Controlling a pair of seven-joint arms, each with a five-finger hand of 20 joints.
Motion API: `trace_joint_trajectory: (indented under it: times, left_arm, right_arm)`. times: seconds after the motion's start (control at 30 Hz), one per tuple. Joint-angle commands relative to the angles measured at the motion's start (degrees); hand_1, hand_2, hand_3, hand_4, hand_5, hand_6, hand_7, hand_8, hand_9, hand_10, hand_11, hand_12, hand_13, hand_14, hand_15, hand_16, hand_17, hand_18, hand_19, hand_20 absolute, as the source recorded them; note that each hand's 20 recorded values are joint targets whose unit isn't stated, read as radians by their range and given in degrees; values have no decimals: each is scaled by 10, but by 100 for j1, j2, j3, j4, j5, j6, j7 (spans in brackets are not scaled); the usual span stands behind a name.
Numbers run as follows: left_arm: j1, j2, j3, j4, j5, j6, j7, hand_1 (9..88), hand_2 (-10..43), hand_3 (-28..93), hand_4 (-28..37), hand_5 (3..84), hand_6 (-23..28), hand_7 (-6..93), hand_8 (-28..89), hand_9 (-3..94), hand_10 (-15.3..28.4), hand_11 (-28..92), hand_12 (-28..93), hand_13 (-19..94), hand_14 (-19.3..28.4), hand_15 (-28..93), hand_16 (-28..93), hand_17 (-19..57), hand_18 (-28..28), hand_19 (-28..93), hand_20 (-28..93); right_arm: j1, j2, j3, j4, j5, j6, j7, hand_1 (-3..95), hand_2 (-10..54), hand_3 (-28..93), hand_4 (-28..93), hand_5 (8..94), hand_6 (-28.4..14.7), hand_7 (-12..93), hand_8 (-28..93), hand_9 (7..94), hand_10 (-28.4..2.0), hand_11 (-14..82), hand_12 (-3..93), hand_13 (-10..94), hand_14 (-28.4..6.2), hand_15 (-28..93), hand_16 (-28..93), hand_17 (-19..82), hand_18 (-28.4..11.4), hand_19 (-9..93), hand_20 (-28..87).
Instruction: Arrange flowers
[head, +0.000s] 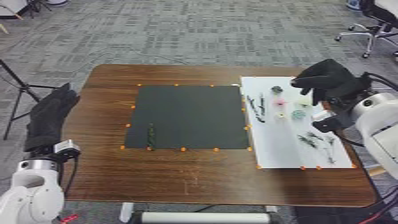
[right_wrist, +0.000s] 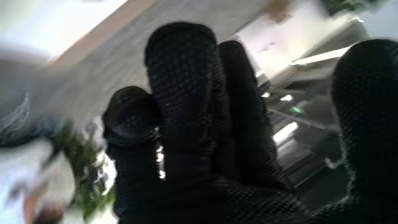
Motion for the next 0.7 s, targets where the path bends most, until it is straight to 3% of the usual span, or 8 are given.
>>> trace_joint_trajectory:
  times: [0.03, 0.13, 0.43, 0.7]
  left_arm:
    - [-97, 114, 19, -199, 433, 11, -115, 248, -62, 728, -254, 409, 17, 109, -71, 404, 122, 152, 118, 350, 154, 130, 31, 19, 116, 52, 154]
    - [-37, 106, -35, -251, 419, 18, -127, 249, -63, 727, -254, 410, 19, 108, -72, 407, 122, 155, 117, 356, 155, 135, 31, 23, 117, 56, 155]
    - [9, 73, -69, -265, 428, -87, -182, 245, -61, 728, -258, 412, 18, 108, -72, 411, 124, 157, 117, 358, 157, 142, 24, 24, 117, 57, 155]
    - [71, 52, -161, -292, 413, -126, -204, 239, -52, 728, -264, 413, 19, 106, -72, 415, 126, 159, 117, 363, 157, 143, 22, 24, 117, 54, 154]
  right_arm:
    - [-1360, -117, 693, 153, -2204, 153, 256, 302, -95, 599, -106, 639, -68, 176, -14, 708, -162, 285, 303, 830, -67, 487, 321, 475, -191, 855, 473]
    - [-1505, -255, 637, 261, -2363, 217, 433, 315, -95, 592, -111, 657, -67, 187, -14, 724, -150, 308, 312, 847, -58, 491, 324, 492, -184, 865, 471]
    - [-1954, -576, 609, 365, -2606, 209, 406, 332, -95, 589, -122, 675, -57, 225, -19, 750, -144, 353, 330, 875, -45, 488, 336, 523, -174, 886, 459]
    - [-2288, -752, 537, 339, -2526, 149, 288, 297, -95, 571, -120, 670, -57, 207, -27, 752, -154, 332, 319, 877, -49, 480, 345, 521, -180, 889, 459]
